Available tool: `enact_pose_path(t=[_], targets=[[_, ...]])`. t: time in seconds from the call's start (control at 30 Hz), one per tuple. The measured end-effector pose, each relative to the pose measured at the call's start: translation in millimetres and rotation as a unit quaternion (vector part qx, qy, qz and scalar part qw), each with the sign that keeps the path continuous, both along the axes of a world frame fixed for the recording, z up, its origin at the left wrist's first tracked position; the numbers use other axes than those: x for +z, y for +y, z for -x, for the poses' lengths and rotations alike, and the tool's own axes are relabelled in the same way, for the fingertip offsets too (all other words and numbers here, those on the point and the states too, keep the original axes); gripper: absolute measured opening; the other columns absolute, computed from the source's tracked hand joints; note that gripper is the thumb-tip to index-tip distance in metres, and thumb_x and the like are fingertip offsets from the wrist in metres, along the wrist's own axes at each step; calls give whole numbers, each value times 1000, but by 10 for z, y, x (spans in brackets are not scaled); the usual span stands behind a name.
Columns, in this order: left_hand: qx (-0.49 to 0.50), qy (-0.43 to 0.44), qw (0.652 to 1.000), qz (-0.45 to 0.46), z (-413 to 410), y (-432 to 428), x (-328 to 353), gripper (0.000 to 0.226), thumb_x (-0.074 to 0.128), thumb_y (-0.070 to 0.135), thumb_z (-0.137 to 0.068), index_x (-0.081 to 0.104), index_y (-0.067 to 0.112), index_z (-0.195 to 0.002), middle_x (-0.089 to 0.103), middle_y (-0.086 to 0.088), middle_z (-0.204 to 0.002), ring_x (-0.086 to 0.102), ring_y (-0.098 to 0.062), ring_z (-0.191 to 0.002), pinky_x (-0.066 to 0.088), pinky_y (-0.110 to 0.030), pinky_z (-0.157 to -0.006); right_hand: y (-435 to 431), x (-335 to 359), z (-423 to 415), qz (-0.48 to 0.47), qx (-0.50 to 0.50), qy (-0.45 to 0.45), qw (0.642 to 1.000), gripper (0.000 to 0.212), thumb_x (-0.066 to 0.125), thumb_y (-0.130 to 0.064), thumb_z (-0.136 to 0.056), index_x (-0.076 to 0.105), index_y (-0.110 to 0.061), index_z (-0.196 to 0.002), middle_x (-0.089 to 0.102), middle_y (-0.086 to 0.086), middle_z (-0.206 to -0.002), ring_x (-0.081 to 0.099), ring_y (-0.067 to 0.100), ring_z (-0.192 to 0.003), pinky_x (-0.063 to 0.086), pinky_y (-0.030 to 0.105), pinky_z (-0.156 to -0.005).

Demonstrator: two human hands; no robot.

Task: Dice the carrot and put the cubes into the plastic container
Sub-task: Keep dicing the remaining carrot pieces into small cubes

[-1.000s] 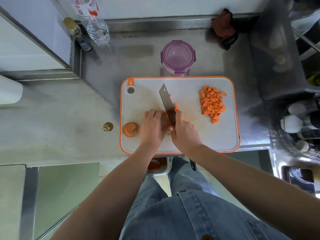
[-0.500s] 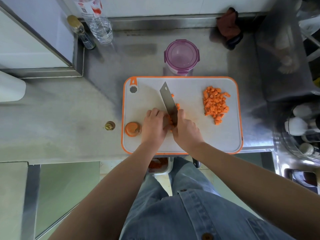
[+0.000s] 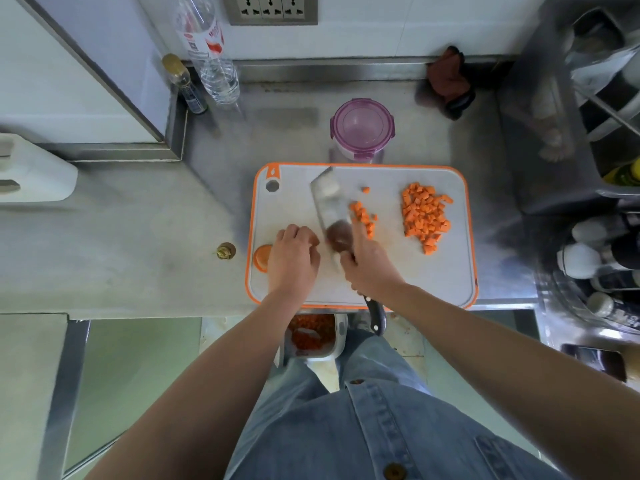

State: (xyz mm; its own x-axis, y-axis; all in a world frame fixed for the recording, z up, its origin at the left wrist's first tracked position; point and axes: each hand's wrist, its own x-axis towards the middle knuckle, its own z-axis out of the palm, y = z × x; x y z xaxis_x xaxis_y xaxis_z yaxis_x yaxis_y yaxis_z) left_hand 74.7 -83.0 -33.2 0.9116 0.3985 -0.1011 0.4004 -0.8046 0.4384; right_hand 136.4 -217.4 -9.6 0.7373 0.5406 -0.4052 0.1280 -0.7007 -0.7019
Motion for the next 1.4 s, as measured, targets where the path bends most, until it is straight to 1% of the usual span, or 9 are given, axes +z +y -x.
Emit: enact_pose_path(t=[0.1,0.27,0.4,0.6,0.73,0.93,1.03,1.17,1.4], targets=[[3,9,1000,-17,86,2,-4,15,54,7,-88,64,9,-99,59,-8,-99,53,-26,-94,42,-35,-78,35,-98,84,21,52,-4,998,29,38,-5,-94,32,-5,-122,51,4,-66,47,13,-49,39,29,-45],[-12,11,1000,-4,145,-84,-16,17,55,6,-87,64,12,-100,59,-5,-102,53,-23,-97,41,-30,-80,-421,-56,-87,34,-45,-4,998,34,37,-8,-96,29,-9,-129,59,13,-74,59,25,-56,54,47,-48],[-24,25,999,8,34,-259,9,19,54,9,-89,62,13,-105,57,-4,-108,51,-21,-104,42,-28,-80,-824,-7,-233,68,-102,-33,992,27,39,-11,-96,30,-12,-121,58,13,-72,59,28,-57,54,45,-47],[-64,109,991,-49,-84,-410,15,46,56,15,-88,47,14,-134,35,-6,-145,32,-25,-134,37,-36,-104,-706,57,-207,15,-92,-18,996,32,38,-11,-96,31,-12,-127,63,16,-86,61,31,-59,54,45,-45],[-81,149,984,-53,-80,-383,-14,55,59,16,-88,40,16,-140,24,-6,-154,23,-26,-141,35,-39,-109,-603,46,-189,26,-46,8,999,36,36,-7,-93,31,-11,-129,58,9,-71,56,23,-56,54,45,-48],[-73,93,992,-44,-212,-420,93,47,54,15,-90,46,21,-137,43,-6,-134,41,-25,-124,41,-35,-99,-800,45,-349,13,-151,41,988,30,38,-9,-97,32,-14,-126,59,12,-75,55,22,-50,47,29,-39],[-154,40,987,-32,-322,-610,121,62,53,13,-90,33,30,-147,35,-8,-139,35,-26,-129,37,-38,-105,-863,124,-431,-36,-194,80,977,18,40,-6,-96,34,-14,-111,61,9,-71,49,17,-42,42,26,-37],[-244,20,963,-113,-536,-915,95,78,52,6,-87,16,26,-153,25,-10,-143,26,-30,-131,26,-39,-109,-915,179,-541,-69,-264,100,957,26,41,-2,-91,34,-14,-113,60,16,-67,50,19,-38,43,26,-36],[-217,16,973,-81,-769,-951,46,29,54,16,-90,60,13,-117,45,-9,-126,37,-29,-120,35,-35,-99,-1118,221,-622,-55,-266,68,960,24,40,-7,-90,33,-15,-112,60,19,-70,51,24,-45,46,32,-40]])
